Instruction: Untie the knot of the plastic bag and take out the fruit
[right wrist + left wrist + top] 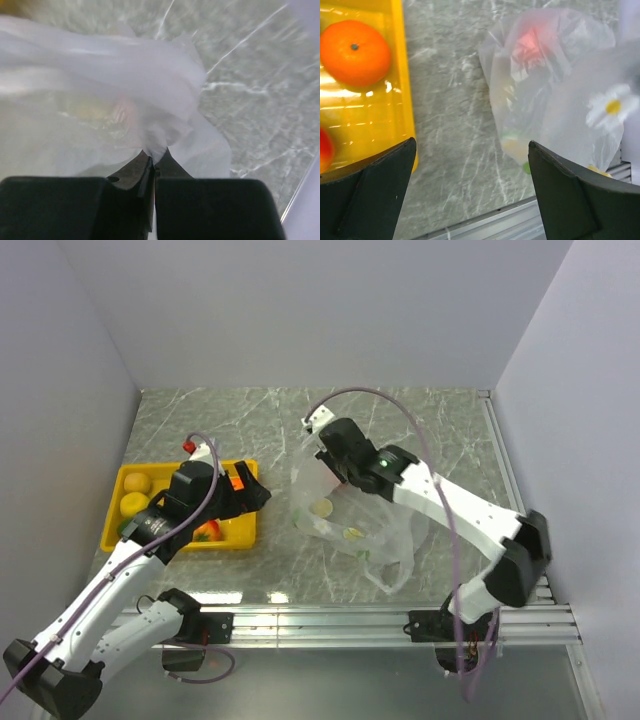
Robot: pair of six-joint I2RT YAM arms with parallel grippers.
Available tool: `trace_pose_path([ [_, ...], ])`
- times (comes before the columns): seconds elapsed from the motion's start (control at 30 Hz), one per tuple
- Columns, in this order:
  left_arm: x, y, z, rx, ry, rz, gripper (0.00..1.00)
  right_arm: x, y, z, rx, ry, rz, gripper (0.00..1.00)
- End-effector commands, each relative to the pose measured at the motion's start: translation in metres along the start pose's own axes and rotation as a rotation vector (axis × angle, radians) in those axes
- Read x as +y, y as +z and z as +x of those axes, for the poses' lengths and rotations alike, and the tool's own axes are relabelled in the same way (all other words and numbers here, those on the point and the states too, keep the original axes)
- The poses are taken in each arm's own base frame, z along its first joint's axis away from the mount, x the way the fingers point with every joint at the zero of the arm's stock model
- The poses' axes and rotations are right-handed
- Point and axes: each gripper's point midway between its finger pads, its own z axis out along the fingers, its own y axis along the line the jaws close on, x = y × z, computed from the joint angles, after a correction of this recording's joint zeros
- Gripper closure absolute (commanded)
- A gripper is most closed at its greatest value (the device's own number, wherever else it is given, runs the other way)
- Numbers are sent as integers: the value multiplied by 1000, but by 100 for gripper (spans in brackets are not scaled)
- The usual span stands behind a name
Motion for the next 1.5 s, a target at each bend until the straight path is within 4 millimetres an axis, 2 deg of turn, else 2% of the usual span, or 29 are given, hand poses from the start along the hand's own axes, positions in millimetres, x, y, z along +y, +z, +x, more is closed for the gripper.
trace_pose_path([
  [0.0,-33,-9,-26,-84,29,103,1,-11,-48,-9,-96,75,159,100],
  [0.07,-36,-10,-27,-91,37,113,1,-7,-54,-3,-98,84,154,100],
  [0.1,-39,-10,-25,-86,42,121,1,-3,-49,8,-75,99,147,100],
  [0.23,-59,-19,-26,-85,83,185,1,7,-31,28,-26,113,156,100],
  [0.27,-64,-22,-26,-86,97,205,1,13,-20,35,4,100,154,100],
  [0.37,-94,-40,-25,-98,166,311,1,25,2,45,65,101,137,100],
  [0.43,-107,-50,-29,-119,190,346,2,28,9,45,92,106,138,100],
  [0.47,-115,-54,-24,-112,205,374,2,31,15,50,122,107,149,100],
  [0.5,-119,-58,-27,-124,207,380,2,31,14,48,132,113,152,100],
  [0.57,-128,-57,-18,-96,224,398,2,29,16,50,137,115,169,100],
  [0.63,-131,-50,-11,-80,229,382,2,24,16,52,141,122,189,100],
  [0.67,-133,-48,-6,-68,233,385,2,16,15,52,138,135,212,94],
  [0.7,-139,-46,1,-56,240,401,2,12,14,51,135,143,220,75],
  [0.77,-145,-40,11,-35,246,406,2,2,8,45,108,155,217,58],
  [0.8,-153,-42,16,-30,255,431,2,-7,7,43,97,175,226,40],
  [0.9,-168,-33,32,-3,303,439,2,-28,4,39,75,216,218,22],
  [0.97,-181,-31,41,1,350,459,2,-34,6,42,79,240,190,18],
  [1.0,-189,-31,41,-5,364,471,2,-30,10,43,80,254,144,17],
  [1.03,-194,-22,48,-2,401,468,2,-33,14,46,83,277,123,17],
  [1.07,-201,-21,54,1,423,486,2,-31,18,47,80,288,91,17],
  [1.17,-206,-3,70,7,481,494,1,-17,34,52,84,313,-24,16],
  [1.2,-205,6,79,25,498,490,1,-16,40,55,89,314,-29,13],
  [1.3,-199,25,96,33,528,485,1,-16,60,68,129,334,-36,13],
  [1.33,-193,38,106,48,543,458,1,-13,67,74,147,341,-48,13],
  [1.47,-167,75,140,105,544,365,2,-22,85,89,187,374,2,13],
])
